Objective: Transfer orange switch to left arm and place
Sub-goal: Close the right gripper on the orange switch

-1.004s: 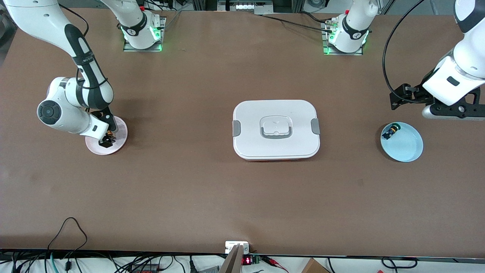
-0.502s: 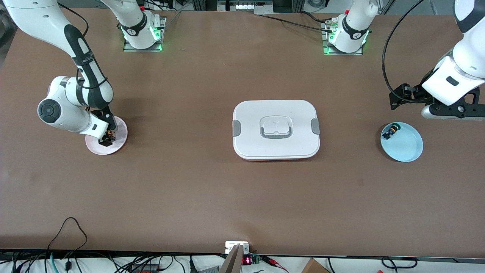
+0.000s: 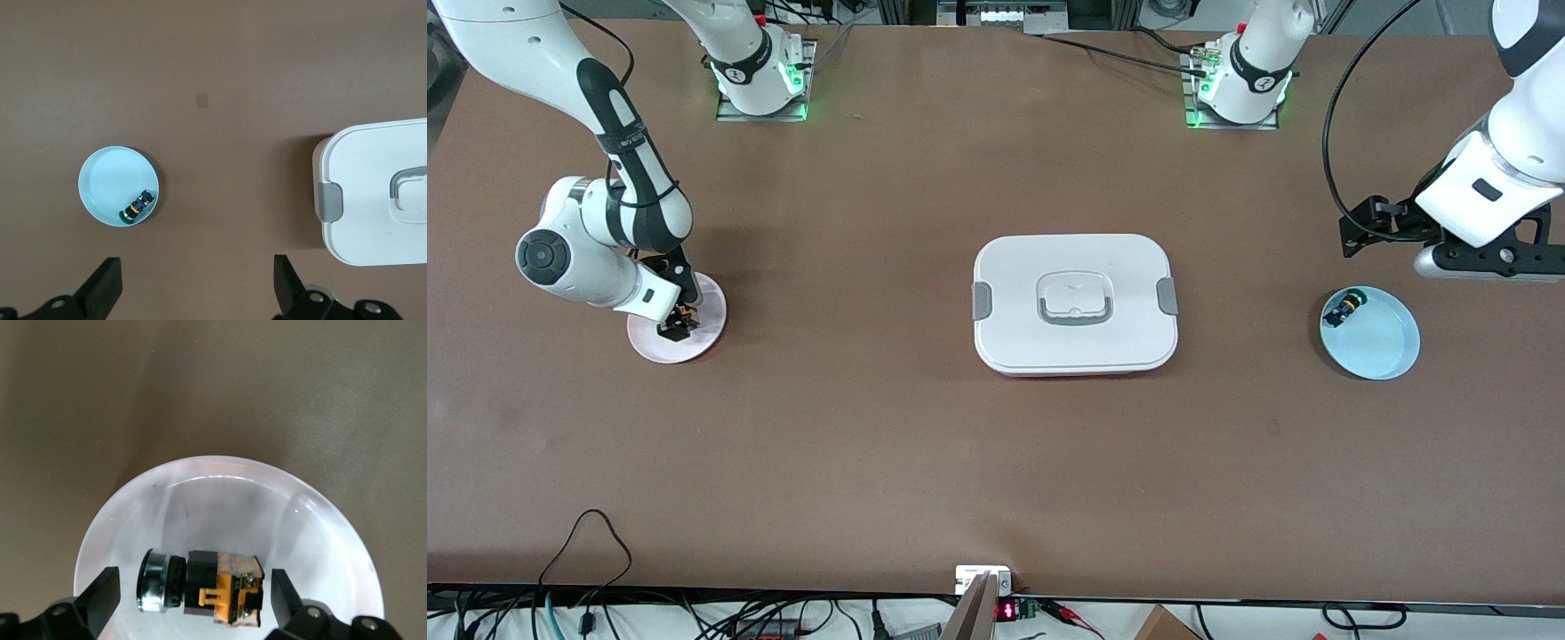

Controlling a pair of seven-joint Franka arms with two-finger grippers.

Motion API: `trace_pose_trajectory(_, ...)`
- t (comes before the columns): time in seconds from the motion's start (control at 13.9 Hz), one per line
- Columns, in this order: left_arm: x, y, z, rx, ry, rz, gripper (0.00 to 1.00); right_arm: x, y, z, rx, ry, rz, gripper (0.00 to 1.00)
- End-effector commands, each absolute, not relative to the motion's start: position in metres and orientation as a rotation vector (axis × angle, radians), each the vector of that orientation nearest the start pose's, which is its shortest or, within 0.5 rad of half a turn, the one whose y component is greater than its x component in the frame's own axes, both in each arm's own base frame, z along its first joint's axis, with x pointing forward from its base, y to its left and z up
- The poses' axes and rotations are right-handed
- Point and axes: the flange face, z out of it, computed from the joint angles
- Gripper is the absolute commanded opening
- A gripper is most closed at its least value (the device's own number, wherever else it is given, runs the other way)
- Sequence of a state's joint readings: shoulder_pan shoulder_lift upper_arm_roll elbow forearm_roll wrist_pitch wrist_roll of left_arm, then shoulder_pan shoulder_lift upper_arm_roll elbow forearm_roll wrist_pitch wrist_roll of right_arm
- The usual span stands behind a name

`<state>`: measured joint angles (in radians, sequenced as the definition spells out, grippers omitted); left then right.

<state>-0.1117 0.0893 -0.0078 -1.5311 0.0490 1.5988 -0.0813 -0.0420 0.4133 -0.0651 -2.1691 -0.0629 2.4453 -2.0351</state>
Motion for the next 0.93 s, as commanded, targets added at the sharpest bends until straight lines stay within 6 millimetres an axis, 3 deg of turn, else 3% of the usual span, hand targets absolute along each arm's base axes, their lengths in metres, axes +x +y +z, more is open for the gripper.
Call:
trace_pose_trajectory(0.0,0.5835,-0.0661,0.6001,-3.111,0.096,0.027,1.0,0.5413,-0.0623,0.19,1.751,2.708,-0.161,1.0)
trace_pose_trajectory(0.86,0.5835,-0.0661,0.6001,-3.111,0.096,0.027,1.0,0.5403,-0.0631,0.1867,1.762,2.713,-0.156,0.97)
